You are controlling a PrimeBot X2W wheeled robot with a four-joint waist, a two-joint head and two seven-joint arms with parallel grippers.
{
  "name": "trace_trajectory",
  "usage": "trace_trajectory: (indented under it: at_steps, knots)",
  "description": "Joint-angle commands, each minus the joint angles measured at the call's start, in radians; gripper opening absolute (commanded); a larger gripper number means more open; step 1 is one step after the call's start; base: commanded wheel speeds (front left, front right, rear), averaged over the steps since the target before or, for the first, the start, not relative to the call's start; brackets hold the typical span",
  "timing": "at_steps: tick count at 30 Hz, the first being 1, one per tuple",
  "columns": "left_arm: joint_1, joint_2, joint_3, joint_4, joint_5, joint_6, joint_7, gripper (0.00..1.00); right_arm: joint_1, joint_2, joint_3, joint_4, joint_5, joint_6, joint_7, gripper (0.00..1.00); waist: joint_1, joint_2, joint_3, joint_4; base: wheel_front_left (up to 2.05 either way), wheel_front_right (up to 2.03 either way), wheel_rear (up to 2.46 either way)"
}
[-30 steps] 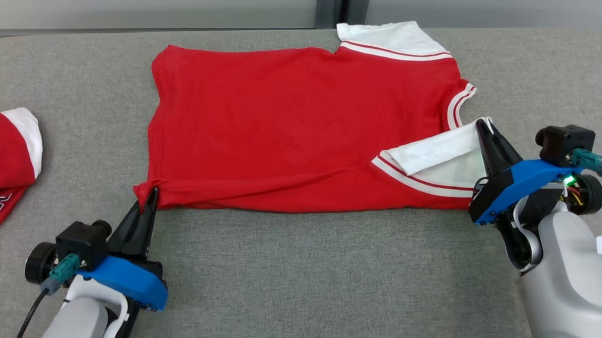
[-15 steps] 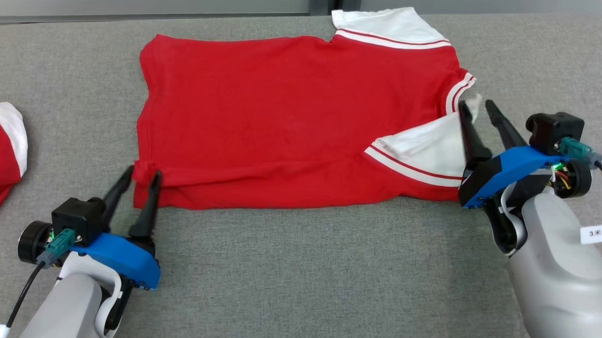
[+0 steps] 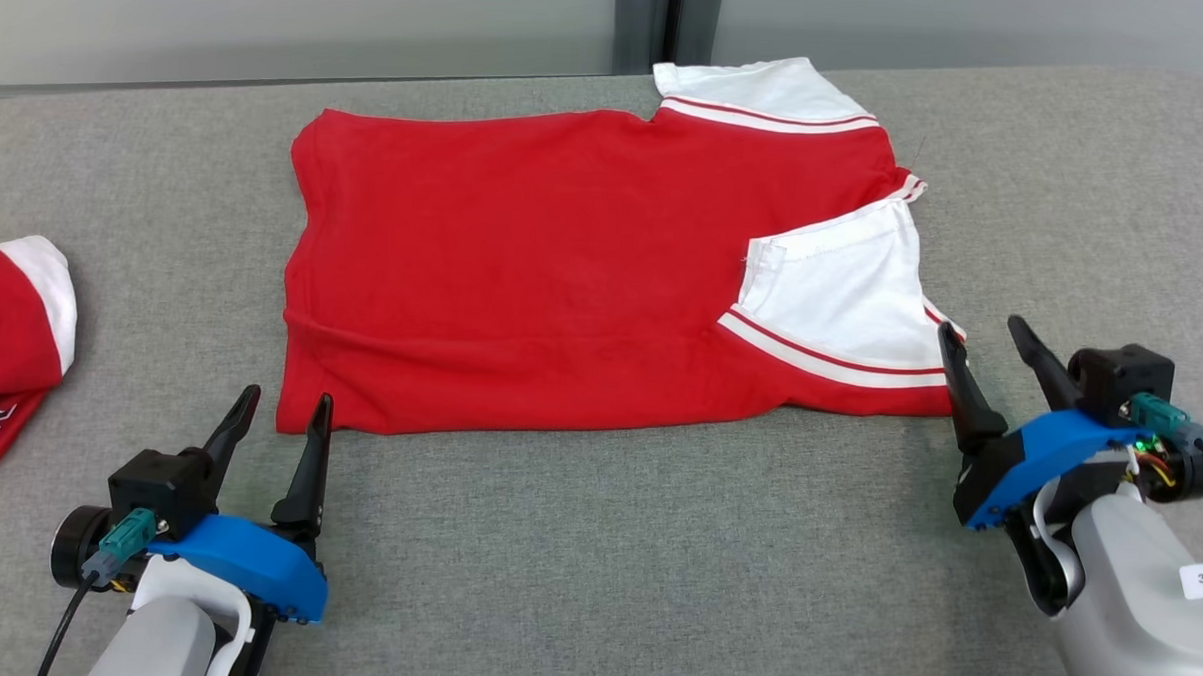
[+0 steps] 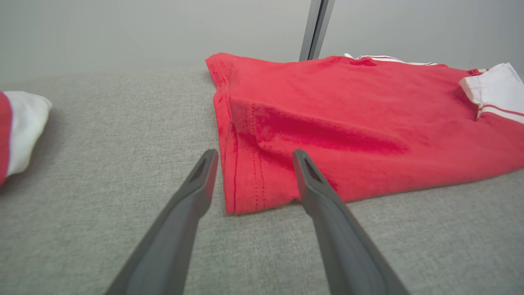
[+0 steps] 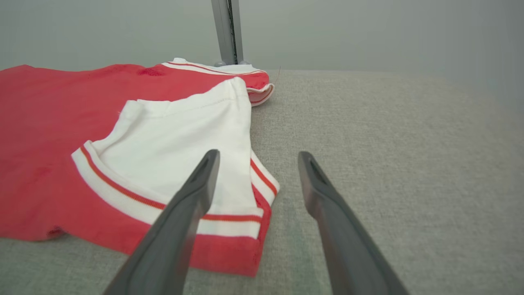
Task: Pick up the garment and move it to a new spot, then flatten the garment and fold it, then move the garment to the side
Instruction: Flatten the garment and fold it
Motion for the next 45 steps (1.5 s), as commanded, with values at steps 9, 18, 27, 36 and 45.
trace_trajectory:
  at_steps: [9,18,27,36,45]
  knots:
    - [-0.009,-0.006,-0.006,0.048,-0.009,0.001,-0.002,1.0,0.062,0.007,0.008,0.001,0.01,0.0,0.043,1.0,0.0001,0.0,0.0,-0.013,0.0,0.0,0.0]
    - [-0.049,-0.003,-0.034,0.148,-0.038,-0.007,-0.003,1.0,0.039,0.048,0.026,0.045,0.008,0.0,0.052,1.0,0.0001,0.0,0.014,-0.024,0.0,0.0,0.0]
    - [-0.1,-0.016,-0.047,0.204,-0.068,-0.008,-0.004,0.0,0.006,0.079,0.022,0.106,0.03,0.0,0.032,0.0,0.0001,0.0,0.017,-0.022,0.0,0.0,0.0]
    - [-0.021,-0.037,-0.004,0.12,-0.058,-0.008,-0.005,0.0,0.06,0.078,0.016,0.095,0.078,0.0,-0.016,0.0,0.0001,0.0,-0.053,-0.011,0.0,0.0,0.0]
    - [0.167,-0.06,0.044,-0.001,-0.025,0.014,-0.005,0.0,0.266,0.037,0.002,-0.088,0.148,0.0,-0.001,0.0,0.0001,0.0,-0.138,0.005,0.0,0.0,0.0]
